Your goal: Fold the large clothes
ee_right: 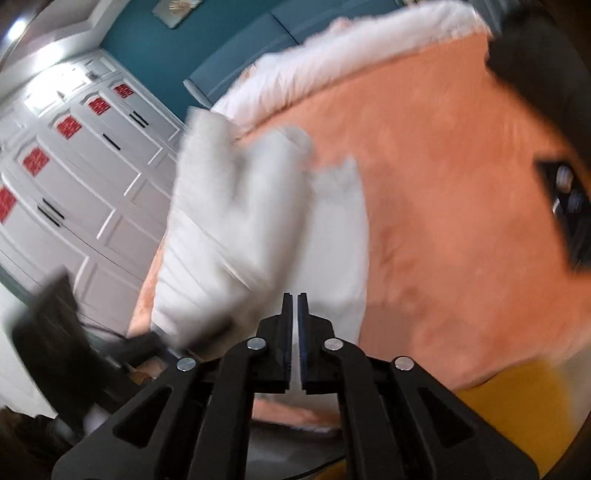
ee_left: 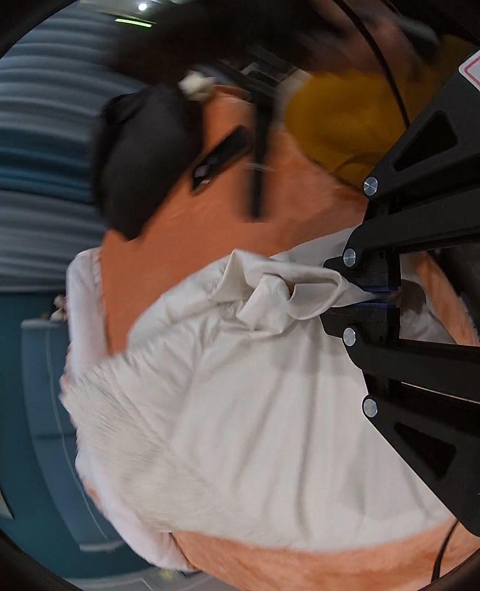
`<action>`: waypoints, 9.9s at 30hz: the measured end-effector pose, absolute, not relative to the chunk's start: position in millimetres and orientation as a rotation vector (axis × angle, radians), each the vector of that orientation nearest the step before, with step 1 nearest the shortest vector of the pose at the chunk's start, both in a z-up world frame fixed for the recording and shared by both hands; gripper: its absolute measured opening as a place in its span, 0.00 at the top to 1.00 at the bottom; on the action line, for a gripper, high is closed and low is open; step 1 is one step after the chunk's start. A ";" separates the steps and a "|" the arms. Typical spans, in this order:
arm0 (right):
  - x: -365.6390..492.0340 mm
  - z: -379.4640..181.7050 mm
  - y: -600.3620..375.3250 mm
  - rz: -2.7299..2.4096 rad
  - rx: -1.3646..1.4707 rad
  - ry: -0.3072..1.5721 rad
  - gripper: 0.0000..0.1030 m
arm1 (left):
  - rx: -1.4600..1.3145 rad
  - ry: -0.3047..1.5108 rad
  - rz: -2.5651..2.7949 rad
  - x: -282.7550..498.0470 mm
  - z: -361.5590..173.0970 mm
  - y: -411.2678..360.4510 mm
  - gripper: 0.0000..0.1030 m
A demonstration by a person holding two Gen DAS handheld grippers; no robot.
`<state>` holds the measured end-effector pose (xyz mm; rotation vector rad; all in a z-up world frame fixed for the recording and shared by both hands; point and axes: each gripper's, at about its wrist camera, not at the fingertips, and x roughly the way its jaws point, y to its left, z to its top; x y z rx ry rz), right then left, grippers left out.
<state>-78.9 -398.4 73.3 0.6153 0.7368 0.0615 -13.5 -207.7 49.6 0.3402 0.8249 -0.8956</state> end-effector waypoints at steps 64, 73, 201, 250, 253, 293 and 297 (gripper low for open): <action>134.7 6.1 -350.5 -0.319 0.468 0.778 0.98 | 0.222 0.775 -0.465 137.8 22.9 -210.4 0.53; 135.2 -9.4 -353.8 -0.313 0.492 0.760 0.99 | 0.238 0.757 -0.457 139.7 11.5 -216.1 0.53; 7.3 47.8 -326.1 -0.161 0.504 0.993 0.96 | 0.252 0.932 -0.227 79.8 50.7 -134.1 0.16; 13.0 -44.4 -406.0 -0.020 1.022 1.000 0.31 | -0.501 1.276 -0.661 200.3 -17.8 -65.6 0.05; 34.3 -54.9 -410.5 0.056 1.060 1.003 0.41 | -0.499 1.252 -0.689 197.6 -14.2 -68.6 0.07; 225.0 31.0 -216.6 -0.030 0.148 0.906 1.00 | 0.047 0.894 -0.158 257.1 40.2 -32.1 0.29; 203.7 -9.3 -243.4 -0.075 0.215 0.992 1.00 | 0.064 0.903 -0.175 256.7 30.1 -36.2 0.20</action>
